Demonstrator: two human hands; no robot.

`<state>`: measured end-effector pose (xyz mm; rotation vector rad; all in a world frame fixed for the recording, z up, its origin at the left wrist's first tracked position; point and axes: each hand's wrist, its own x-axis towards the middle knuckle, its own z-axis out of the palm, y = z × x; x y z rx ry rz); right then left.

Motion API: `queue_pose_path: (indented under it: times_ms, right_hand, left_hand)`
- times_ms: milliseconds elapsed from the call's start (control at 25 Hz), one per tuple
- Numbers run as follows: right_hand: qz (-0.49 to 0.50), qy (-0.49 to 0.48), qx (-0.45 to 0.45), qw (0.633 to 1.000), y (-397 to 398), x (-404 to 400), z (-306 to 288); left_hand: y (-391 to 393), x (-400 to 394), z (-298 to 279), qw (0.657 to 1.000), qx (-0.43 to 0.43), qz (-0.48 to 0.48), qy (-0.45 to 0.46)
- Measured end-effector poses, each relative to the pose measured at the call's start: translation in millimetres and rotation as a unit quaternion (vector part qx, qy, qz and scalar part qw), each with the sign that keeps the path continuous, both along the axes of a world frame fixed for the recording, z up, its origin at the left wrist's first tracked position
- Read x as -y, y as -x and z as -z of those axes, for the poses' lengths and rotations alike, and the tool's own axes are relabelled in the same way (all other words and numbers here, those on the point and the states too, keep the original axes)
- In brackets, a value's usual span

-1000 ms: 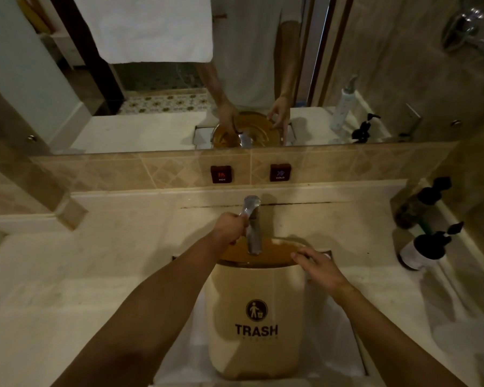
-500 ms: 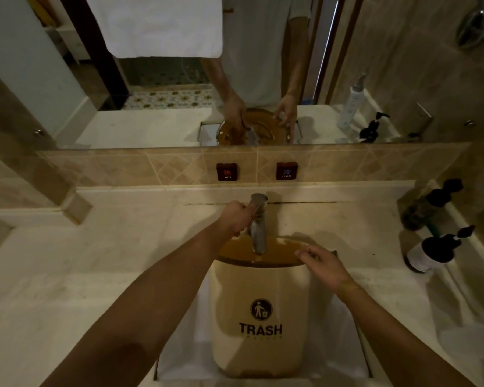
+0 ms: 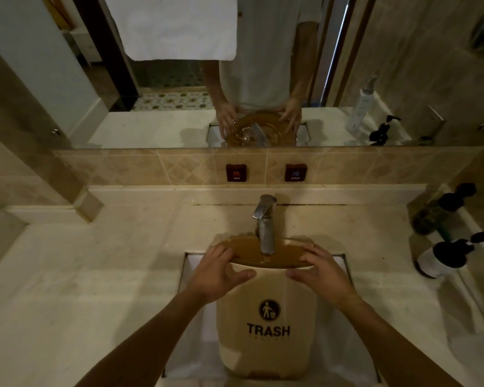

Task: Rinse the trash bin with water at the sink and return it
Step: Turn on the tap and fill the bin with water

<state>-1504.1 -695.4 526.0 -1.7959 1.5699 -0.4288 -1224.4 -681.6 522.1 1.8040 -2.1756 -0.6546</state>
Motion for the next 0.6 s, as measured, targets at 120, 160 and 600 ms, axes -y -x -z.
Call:
queue_pose_path:
  times_ms: [120,160,600]
  right_hand:
    - [0.015,-0.004,0.002,1.0,-0.2,0.1,1.4]
    - [0.016,-0.007,0.0,1.0,-0.6,-0.2,1.5]
    - [0.036,-0.001,0.002,0.999,-4.7,-2.7,3.8]
  left_hand:
    - [0.1,2.8,3.1,1.0,-0.005,-0.007,0.005]
    - [-0.7,3.1,4.5,1.0,-0.008,-0.008,0.006]
    - [0.4,-0.7,5.9,0.999,-0.031,-0.024,0.009]
